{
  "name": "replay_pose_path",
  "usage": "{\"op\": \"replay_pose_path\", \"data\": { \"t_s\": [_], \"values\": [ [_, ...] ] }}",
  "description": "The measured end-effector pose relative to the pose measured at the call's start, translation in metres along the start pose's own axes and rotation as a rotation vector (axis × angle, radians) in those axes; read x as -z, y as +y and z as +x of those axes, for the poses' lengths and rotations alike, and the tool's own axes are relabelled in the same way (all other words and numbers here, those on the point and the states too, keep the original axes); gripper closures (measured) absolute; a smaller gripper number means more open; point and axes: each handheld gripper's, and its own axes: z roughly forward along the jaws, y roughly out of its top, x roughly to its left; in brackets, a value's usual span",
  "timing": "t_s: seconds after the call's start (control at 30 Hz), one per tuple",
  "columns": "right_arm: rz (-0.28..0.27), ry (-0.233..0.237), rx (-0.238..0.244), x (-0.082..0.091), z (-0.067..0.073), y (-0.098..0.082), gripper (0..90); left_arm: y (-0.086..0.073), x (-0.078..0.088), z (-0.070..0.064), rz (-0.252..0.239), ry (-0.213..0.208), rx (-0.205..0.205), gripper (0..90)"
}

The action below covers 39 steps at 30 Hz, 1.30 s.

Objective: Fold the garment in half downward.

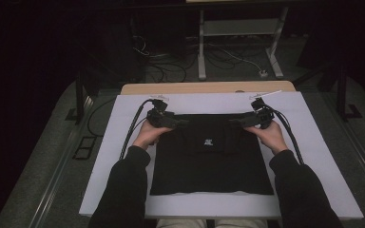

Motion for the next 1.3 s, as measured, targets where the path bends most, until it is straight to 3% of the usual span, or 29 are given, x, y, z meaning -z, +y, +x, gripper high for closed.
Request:
{"op": "replay_pose_path", "data": {
  "t_s": [0.07, 0.13, 0.2, 0.33, 0.6, 0.8, 0.87, 0.97, 1.17, 1.3],
  "values": [
    [0.001, 0.006, 0.005, -0.001, 0.000, 0.000, 8.9, 0.000, 0.001, 0.000, 0.004, -0.009, 0.014, 5.7],
    [-0.004, 0.011, 0.011, -0.001, 0.001, -0.001, 16.2, 0.000, 0.001, 0.001, 0.002, -0.045, 0.047, 12.6],
    [-0.006, 0.016, 0.017, -0.002, 0.002, -0.001, 18.9, 0.000, 0.000, 0.001, 0.014, -0.020, 0.038, 13.8],
    [-0.005, 0.037, 0.029, -0.005, 0.004, -0.001, 25.2, -0.001, -0.002, 0.001, 0.033, -0.011, 0.051, 21.0],
    [0.012, 0.049, 0.031, -0.009, 0.003, -0.003, 38.0, -0.004, -0.008, 0.002, 0.067, -0.021, 0.052, 31.5],
    [0.029, 0.018, 0.032, -0.012, 0.004, -0.004, 46.8, -0.005, -0.013, 0.002, 0.076, -0.038, 0.066, 43.1],
    [0.038, 0.005, 0.029, -0.012, 0.003, -0.004, 49.5, -0.006, -0.013, 0.002, 0.088, -0.035, 0.058, 45.1],
    [0.040, 0.010, 0.018, -0.012, 0.001, -0.005, 56.3, -0.006, -0.015, 0.000, 0.097, -0.035, 0.049, 55.6],
    [0.046, 0.005, 0.040, -0.012, 0.004, -0.008, 82.3, -0.007, -0.016, -0.002, 0.112, -0.021, 0.019, 75.1],
    [0.032, 0.009, 0.056, -0.007, 0.006, -0.008, 83.9, -0.005, -0.013, -0.006, 0.103, -0.034, -0.003, 82.3]
  ]
}}
